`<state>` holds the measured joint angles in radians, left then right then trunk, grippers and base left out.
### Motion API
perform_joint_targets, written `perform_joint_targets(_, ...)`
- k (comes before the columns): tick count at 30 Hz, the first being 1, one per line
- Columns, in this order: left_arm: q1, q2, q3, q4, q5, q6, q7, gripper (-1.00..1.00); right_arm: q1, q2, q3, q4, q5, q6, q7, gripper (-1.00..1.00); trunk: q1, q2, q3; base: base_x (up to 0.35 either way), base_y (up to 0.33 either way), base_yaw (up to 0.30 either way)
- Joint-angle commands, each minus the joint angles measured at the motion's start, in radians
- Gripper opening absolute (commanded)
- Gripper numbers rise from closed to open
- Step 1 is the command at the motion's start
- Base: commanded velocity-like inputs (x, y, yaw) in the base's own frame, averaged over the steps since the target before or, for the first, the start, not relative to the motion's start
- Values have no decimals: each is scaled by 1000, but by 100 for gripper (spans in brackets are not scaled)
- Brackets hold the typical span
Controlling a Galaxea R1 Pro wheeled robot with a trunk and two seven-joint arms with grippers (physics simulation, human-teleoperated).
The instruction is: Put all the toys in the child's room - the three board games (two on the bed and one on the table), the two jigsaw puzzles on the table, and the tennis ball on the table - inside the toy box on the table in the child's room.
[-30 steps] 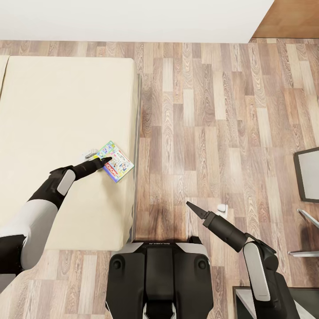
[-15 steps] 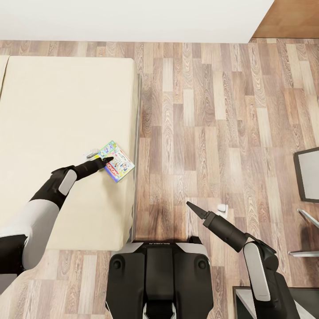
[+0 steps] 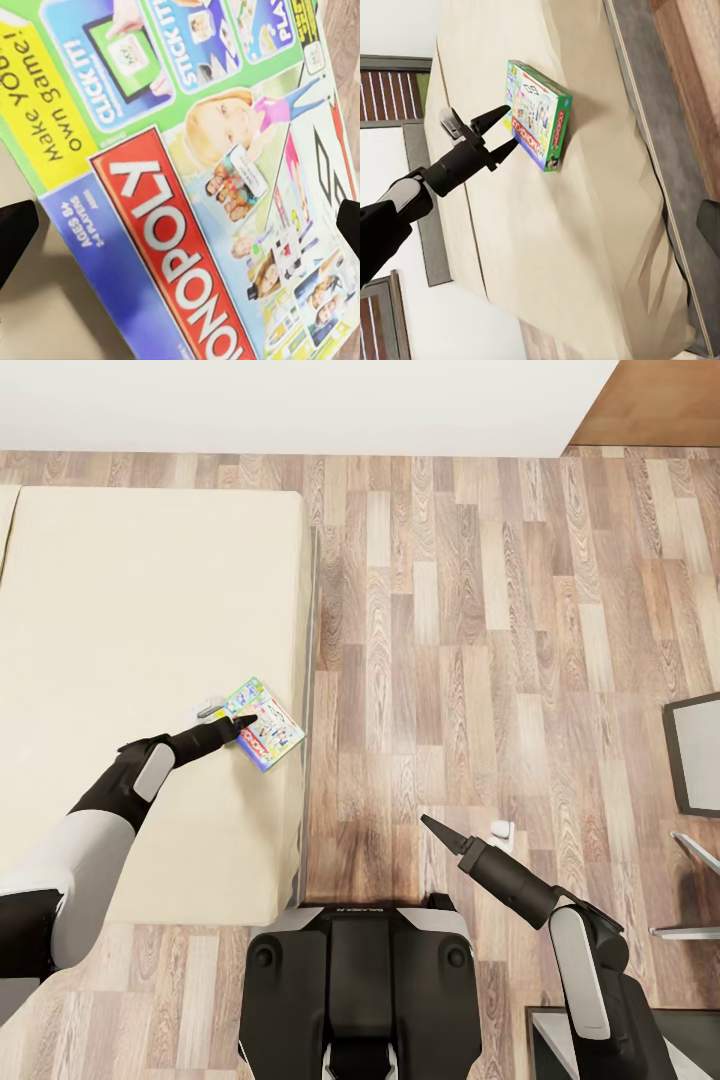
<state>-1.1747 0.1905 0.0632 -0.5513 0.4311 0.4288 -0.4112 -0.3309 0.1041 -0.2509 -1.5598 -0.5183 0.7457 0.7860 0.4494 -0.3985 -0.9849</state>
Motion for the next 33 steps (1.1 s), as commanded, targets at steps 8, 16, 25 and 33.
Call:
perform_joint_targets(8, 0, 0, 3, 1, 6, 8, -2, 100, 0, 1, -2, 0, -2, 6, 3, 100, 1, -2, -1, 0, 0, 0)
perform_joint_targets(16, 0, 3, 2, 2, 6, 7, -3, 100, 0, 0, -2, 0, -2, 6, 3, 100, 1, -2, -1, 0, 0, 0)
perform_joint_targets(25, 0, 10, 1, 1, 8, 8, -56, 100, 0, 0, -3, 0, -2, 7, 4, 100, 1, -2, -1, 0, 0, 0)
perform_joint_targets(33, 0, 20, 2, -7, 8, 8, -78, 100, 0, 0, -4, 0, -2, 7, 5, 100, 1, -2, -1, 0, 0, 0)
